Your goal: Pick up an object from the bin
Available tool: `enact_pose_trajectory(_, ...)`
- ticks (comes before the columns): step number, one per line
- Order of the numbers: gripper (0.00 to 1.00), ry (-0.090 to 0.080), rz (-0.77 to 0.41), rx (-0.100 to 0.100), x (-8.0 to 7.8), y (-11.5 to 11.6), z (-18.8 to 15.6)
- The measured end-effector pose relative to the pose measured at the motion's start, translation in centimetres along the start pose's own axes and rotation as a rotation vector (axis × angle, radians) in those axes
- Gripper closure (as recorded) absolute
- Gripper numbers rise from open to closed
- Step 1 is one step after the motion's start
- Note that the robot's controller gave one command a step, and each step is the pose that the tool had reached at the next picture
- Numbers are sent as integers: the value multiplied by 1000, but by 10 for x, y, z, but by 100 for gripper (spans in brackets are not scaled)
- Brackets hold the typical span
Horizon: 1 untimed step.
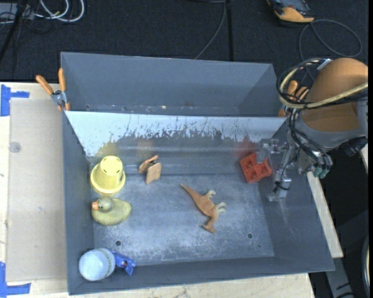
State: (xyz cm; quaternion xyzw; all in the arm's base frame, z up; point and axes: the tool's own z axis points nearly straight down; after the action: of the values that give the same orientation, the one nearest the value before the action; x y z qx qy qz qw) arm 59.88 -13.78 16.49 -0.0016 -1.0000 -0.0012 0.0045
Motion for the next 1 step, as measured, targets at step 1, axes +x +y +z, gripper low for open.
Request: enact_pose_trajectory(1, 0, -8, -2, 2, -2, 0, -5)
